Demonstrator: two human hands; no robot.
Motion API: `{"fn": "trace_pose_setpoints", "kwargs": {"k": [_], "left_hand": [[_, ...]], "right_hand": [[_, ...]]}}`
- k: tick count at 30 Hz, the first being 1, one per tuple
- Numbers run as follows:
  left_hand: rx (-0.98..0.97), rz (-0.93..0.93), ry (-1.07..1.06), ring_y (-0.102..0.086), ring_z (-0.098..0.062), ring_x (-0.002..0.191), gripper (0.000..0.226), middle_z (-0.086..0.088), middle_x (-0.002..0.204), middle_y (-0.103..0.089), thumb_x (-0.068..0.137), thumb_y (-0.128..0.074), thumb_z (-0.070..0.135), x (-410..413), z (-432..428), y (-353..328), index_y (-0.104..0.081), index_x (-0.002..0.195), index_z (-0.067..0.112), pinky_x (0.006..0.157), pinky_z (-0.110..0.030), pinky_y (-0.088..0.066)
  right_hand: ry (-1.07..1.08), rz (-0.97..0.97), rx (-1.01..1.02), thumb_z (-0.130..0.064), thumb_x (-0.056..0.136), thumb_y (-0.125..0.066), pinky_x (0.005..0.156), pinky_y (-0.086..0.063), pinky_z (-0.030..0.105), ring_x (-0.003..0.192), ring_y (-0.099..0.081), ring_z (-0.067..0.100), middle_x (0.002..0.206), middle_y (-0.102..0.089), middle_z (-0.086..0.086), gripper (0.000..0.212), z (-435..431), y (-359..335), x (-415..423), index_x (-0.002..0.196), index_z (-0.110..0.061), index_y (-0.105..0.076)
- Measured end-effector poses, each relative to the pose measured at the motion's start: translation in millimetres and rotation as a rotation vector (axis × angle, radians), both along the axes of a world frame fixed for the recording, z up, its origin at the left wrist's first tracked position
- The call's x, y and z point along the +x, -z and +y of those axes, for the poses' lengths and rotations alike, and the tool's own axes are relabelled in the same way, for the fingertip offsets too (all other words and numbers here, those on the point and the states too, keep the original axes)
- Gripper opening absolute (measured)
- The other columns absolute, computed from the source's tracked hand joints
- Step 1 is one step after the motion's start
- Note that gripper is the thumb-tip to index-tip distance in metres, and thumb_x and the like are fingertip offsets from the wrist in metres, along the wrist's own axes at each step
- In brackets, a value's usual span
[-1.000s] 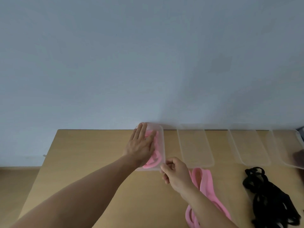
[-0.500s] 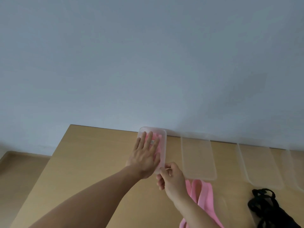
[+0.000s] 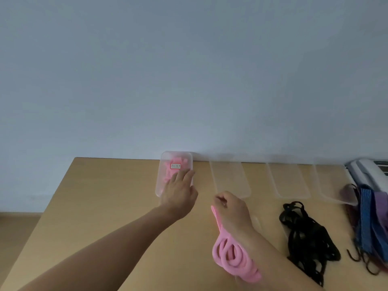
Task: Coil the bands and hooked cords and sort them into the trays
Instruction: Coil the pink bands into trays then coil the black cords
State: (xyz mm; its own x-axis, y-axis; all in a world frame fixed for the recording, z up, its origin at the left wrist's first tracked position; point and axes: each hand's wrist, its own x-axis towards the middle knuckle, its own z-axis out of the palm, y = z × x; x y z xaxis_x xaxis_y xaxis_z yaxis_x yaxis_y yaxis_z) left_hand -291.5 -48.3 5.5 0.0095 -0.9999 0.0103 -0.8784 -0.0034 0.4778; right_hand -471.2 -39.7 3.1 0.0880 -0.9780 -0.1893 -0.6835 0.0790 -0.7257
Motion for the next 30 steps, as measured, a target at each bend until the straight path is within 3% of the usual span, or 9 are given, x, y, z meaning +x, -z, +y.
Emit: {"fn": "trace_pose_setpoints", "kwargs": {"k": [5, 11, 13, 15, 17, 20, 23, 26, 30], "left_hand": [[0.125, 0.147, 0.113, -0.058, -0.017, 0.111, 0.038, -0.001, 0.13, -0.058, 0.096, -0.048, 0.017, -21.1, 45.3, 1.3, -0.055, 0.134, 0.015, 0.085, -0.015, -0.037], [0.27, 0.079, 0.288, -0.062, -0.018, 0.103, 0.039, 0.004, 0.125, -0.062, 0.095, -0.045, 0.022, -45.8, 77.5, 3.8, -0.057, 0.132, 0.025, 0.089, -0.033, -0.05], [0.3, 0.053, 0.303, -0.062, -0.018, 0.105, 0.042, 0.004, 0.129, -0.06, 0.095, -0.045, 0.023, -48.7, 81.6, 5.6, -0.053, 0.136, 0.026, 0.09, -0.033, -0.05], [0.314, 0.007, 0.308, -0.061, -0.02, 0.108, 0.046, 0.004, 0.134, -0.054, 0.096, -0.045, 0.024, -49.7, 83.3, 6.3, -0.046, 0.141, 0.027, 0.091, -0.035, -0.05], [0.308, -0.045, 0.303, -0.06, -0.023, 0.11, 0.05, 0.003, 0.138, -0.05, 0.096, -0.044, 0.025, -50.1, 81.0, 3.4, -0.039, 0.145, 0.028, 0.09, -0.037, -0.05], [0.28, -0.103, 0.272, -0.06, -0.027, 0.109, 0.052, 0.001, 0.139, -0.047, 0.096, -0.044, 0.025, -54.1, 69.8, -5.8, -0.036, 0.147, 0.028, 0.085, -0.038, -0.051], [0.261, -0.07, 0.229, -0.059, -0.025, 0.112, 0.044, 0.0, 0.135, -0.052, 0.097, -0.045, 0.024, -60.6, 53.0, -16.6, -0.046, 0.141, 0.025, 0.088, -0.038, -0.051], [0.267, 0.083, 0.178, -0.059, -0.021, 0.114, 0.036, -0.003, 0.129, -0.061, 0.096, -0.047, 0.015, -68.7, 41.5, -27.3, -0.061, 0.129, 0.018, 0.096, -0.034, -0.048], [0.378, 0.31, 0.155, -0.06, -0.011, 0.113, 0.04, 0.003, 0.125, -0.067, 0.093, -0.045, 0.006, -75.8, 41.8, -47.9, -0.066, 0.124, 0.017, 0.092, -0.019, -0.046]], "right_hand": [[-0.072, 0.163, -0.029, -0.036, 0.094, -0.049, 0.061, -0.048, 0.022, 0.067, -0.058, 0.003, 0.073, -0.063, -0.013, 0.023, 35.3, -12.9, -32.1, 0.073, -0.038, -0.055], [-0.292, 0.402, 0.033, -0.035, 0.082, -0.051, 0.066, -0.051, 0.029, 0.068, -0.051, 0.011, 0.067, -0.05, -0.009, 0.025, 85.7, 3.7, -54.3, 0.06, -0.028, -0.043], [-0.383, 0.492, 0.002, -0.042, 0.075, -0.059, 0.069, -0.048, 0.027, 0.083, -0.053, 0.014, 0.086, -0.056, -0.01, 0.013, 95.5, 8.7, -59.0, 0.076, -0.029, -0.055], [-0.504, 0.61, -0.012, -0.04, 0.076, -0.063, 0.08, -0.046, 0.027, 0.103, -0.048, 0.016, 0.111, -0.051, -0.009, 0.032, 100.6, 17.5, -65.8, 0.105, -0.027, -0.058], [-0.538, 0.683, -0.069, -0.031, 0.083, -0.056, 0.084, -0.044, 0.028, 0.109, -0.046, 0.017, 0.116, -0.049, -0.007, 0.031, 99.4, 21.9, -68.4, 0.113, -0.023, -0.057], [-0.587, 0.633, -0.132, -0.02, 0.083, -0.049, 0.071, -0.037, 0.024, 0.088, -0.048, 0.015, 0.091, -0.056, -0.006, 0.011, 94.4, 19.0, -64.5, 0.082, -0.02, -0.061], [-0.624, 0.483, -0.108, -0.02, 0.082, -0.052, 0.057, -0.03, 0.021, 0.061, -0.042, 0.008, 0.063, -0.053, -0.007, 0.025, 83.2, 6.9, -68.2, 0.058, -0.022, -0.043], [-0.616, 0.279, 0.008, -0.033, 0.091, -0.054, 0.049, -0.031, 0.017, 0.051, -0.044, 0.003, 0.056, -0.053, -0.02, 0.031, 63.0, -19.8, -76.1, 0.059, -0.029, -0.052], [-0.596, 0.168, 0.058, -0.04, 0.093, -0.056, 0.06, -0.04, 0.018, 0.06, -0.051, 0.005, 0.062, -0.06, -0.012, 0.027, 35.8, -49.6, -90.4, 0.078, -0.024, -0.073]]}}
